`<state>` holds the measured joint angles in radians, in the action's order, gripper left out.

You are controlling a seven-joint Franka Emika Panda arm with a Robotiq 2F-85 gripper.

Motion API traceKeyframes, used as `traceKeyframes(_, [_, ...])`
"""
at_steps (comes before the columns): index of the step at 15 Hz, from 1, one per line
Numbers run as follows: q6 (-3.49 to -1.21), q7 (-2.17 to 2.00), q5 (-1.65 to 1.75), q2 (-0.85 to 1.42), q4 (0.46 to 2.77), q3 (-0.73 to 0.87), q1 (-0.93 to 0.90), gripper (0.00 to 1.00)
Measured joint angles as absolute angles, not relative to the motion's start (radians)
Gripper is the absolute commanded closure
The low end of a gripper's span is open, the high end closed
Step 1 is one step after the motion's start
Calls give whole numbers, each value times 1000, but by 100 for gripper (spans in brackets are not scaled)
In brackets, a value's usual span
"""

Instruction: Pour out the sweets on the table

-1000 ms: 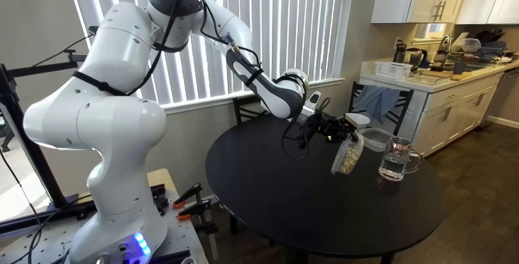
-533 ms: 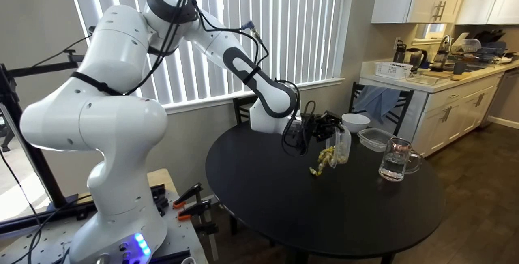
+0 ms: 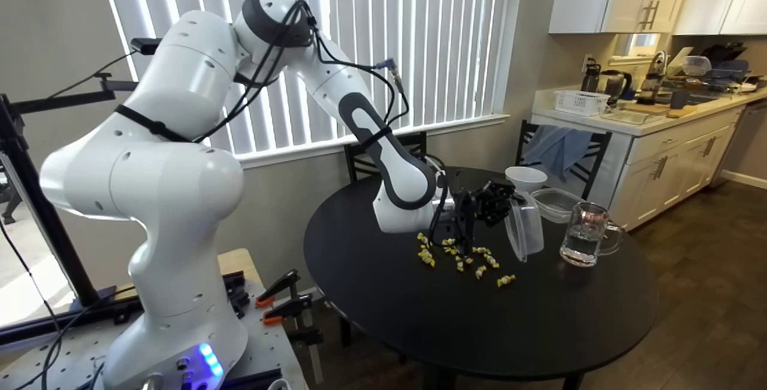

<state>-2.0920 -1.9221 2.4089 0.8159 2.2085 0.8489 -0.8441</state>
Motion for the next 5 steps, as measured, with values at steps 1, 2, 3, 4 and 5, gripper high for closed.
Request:
traceKeyframes(1, [-2077, -1876, 2406, 775, 2205, 782, -766, 99])
traceKeyframes(2, [-2075, -1831, 2403, 735, 2201, 721, -693, 99])
traceKeyframes(3, [-2075, -1790, 2401, 696, 2196, 658, -617, 99])
traceKeyframes(4, [-2075, -1753, 2400, 660, 2190, 593, -538, 99])
traceKeyframes(5, [-2074, -1719, 2399, 628, 2184, 529, -462, 99])
